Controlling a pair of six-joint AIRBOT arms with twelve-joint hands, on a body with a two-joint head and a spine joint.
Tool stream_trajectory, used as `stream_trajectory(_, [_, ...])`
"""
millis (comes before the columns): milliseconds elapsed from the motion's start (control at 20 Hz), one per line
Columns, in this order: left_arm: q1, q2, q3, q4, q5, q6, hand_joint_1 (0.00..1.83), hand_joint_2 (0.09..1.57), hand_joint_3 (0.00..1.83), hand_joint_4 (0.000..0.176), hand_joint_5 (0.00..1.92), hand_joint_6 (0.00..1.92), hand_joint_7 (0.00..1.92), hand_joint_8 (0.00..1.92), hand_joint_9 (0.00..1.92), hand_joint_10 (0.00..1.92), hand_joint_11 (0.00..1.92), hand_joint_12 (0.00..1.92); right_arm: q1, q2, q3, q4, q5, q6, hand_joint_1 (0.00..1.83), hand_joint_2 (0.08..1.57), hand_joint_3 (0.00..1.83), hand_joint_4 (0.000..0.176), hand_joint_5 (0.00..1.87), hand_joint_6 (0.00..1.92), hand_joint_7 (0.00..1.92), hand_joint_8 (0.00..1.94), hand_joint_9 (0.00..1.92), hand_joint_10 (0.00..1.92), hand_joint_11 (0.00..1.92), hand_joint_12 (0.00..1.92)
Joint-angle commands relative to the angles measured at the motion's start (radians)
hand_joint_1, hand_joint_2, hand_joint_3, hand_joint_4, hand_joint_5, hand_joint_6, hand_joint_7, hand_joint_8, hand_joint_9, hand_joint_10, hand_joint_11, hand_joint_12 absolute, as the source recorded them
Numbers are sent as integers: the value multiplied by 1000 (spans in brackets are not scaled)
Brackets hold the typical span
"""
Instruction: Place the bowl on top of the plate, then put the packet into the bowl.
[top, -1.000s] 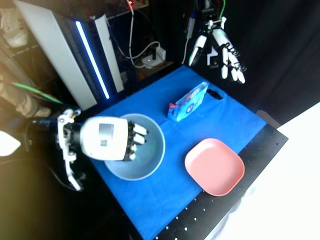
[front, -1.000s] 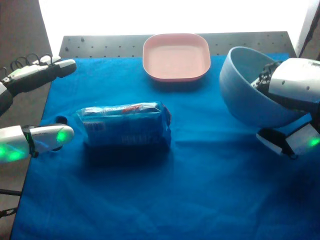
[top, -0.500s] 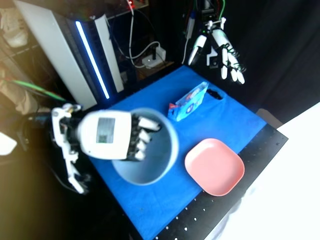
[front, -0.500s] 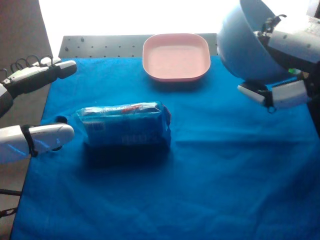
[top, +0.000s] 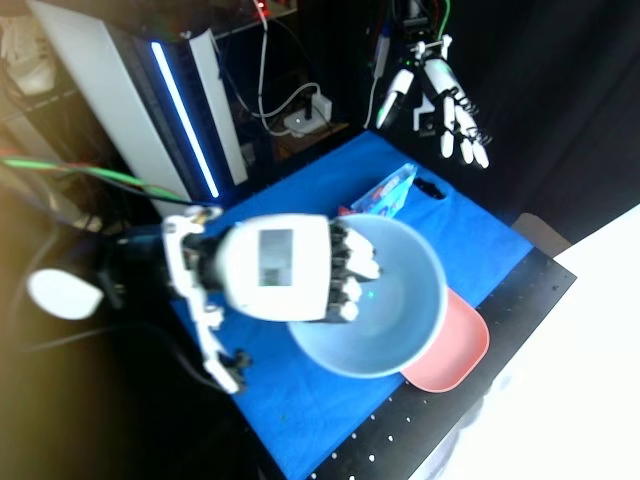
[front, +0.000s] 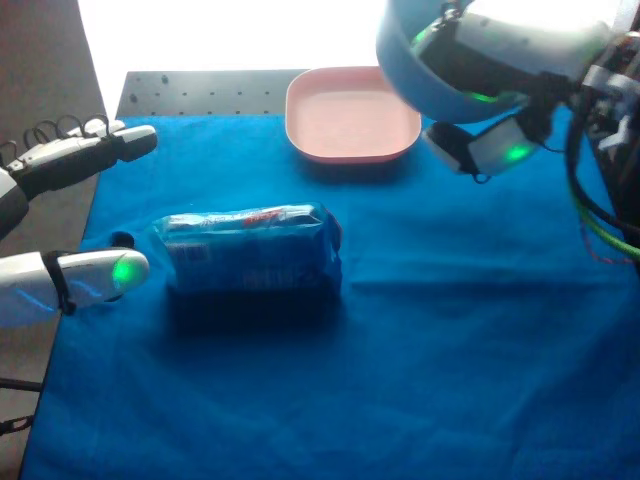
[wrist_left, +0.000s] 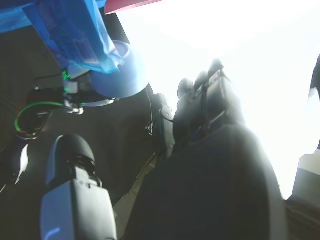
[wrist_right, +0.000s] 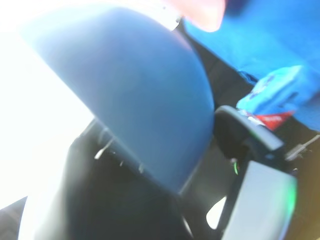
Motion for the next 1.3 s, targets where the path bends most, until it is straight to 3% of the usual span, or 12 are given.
stream_trajectory(0, [-11, -5, 7, -7, -119, -10, 551, 1016, 2, 133, 293, 0, 138, 1, 0, 0, 0, 0, 27, -11, 11, 34, 83, 3, 1387, 607, 1513, 0, 1188, 1921, 966, 1941, 1435, 1921, 1485, 1921])
stream_trajectory(100, [-14, -8, 10, -5, -115, -11, 530, 1017, 2, 133, 279, 0, 126, 0, 0, 0, 0, 0, 51, -57, 49, 6, 36, 3, 1344, 1100, 804, 0, 1201, 1921, 1331, 1941, 1484, 1921, 1556, 1921])
stream_trajectory(300, [-23, -10, 13, 4, -103, -12, 545, 1007, 0, 133, 295, 5, 136, 4, 15, 6, 1, 0, 78, -131, 116, -13, -51, 3, 1296, 1322, 140, 0, 1117, 1921, 1300, 1941, 1466, 1921, 1532, 1921])
stream_trajectory(750, [-32, -13, 14, 6, -105, -14, 591, 1014, 2, 115, 285, 0, 114, 1, 0, 0, 0, 0, 95, -199, 156, -85, -132, 3, 1316, 1431, 6, 0, 1110, 1921, 1288, 1941, 1402, 1921, 1464, 1921])
stream_trajectory(800, [-32, -13, 13, 6, -105, -15, 551, 1017, 2, 111, 278, 0, 124, 4, 7, 2, 0, 0, 94, -199, 154, -86, -133, 3, 1250, 1496, 30, 0, 1011, 1327, 1146, 1449, 1101, 1672, 971, 1879])
stream_trajectory(900, [-32, -13, 11, 6, -106, -15, 535, 1020, 3, 106, 274, 0, 118, 2, 12, 4, 7, 3, 89, -198, 149, -87, -142, 3, 1220, 1444, 4, 0, 997, 807, 1139, 1118, 1047, 1460, 893, 1772])
stream_trajectory(950, [-32, -13, 11, 6, -107, -15, 536, 1023, 4, 103, 276, 1, 123, 3, 24, 8, 21, 9, 85, -198, 149, -87, -145, 3, 1116, 1291, 31, 0, 771, 1251, 1101, 949, 1020, 1330, 918, 1692])
stream_trajectory(1000, [-32, -13, 10, 6, -107, -15, 527, 1025, 4, 105, 273, 0, 120, 1, 27, 8, 23, 11, 82, -197, 149, -87, -147, 3, 1188, 1247, 20, 0, 728, 1320, 843, 1277, 996, 1304, 892, 1691])
stream_trajectory(1050, [-32, -13, 10, 6, -109, -16, 537, 1021, 1, 100, 283, 4, 128, 4, 29, 7, 22, 12, 79, -197, 147, -87, -148, 3, 1281, 1256, 7, 0, 697, 564, 740, 1405, 919, 1052, 770, 1534])
stream_trajectory(1150, [-32, -13, 11, 6, -112, -18, 572, 1026, 3, 91, 291, 6, 128, 3, 22, 3, 6, 5, 77, -196, 142, -87, -148, 3, 1292, 1279, 0, 0, 685, 52, 679, 1474, 926, 596, 677, 1271])
stream_trajectory(1200, [-32, -13, 10, 6, -114, -18, 560, 1012, 0, 99, 299, 7, 146, 8, 29, 5, 12, 9, 75, -193, 140, -87, -148, 3, 1041, 1385, 3, 0, 535, 1, 610, 228, 730, 186, 372, 1097])
stream_trajectory(1250, [-32, -13, 9, 6, -114, -18, 560, 1012, 0, 99, 299, 7, 146, 8, 29, 5, 12, 9, 72, -191, 139, -87, -148, 3, 1041, 1385, 3, 0, 535, 1, 610, 228, 730, 186, 372, 1097])
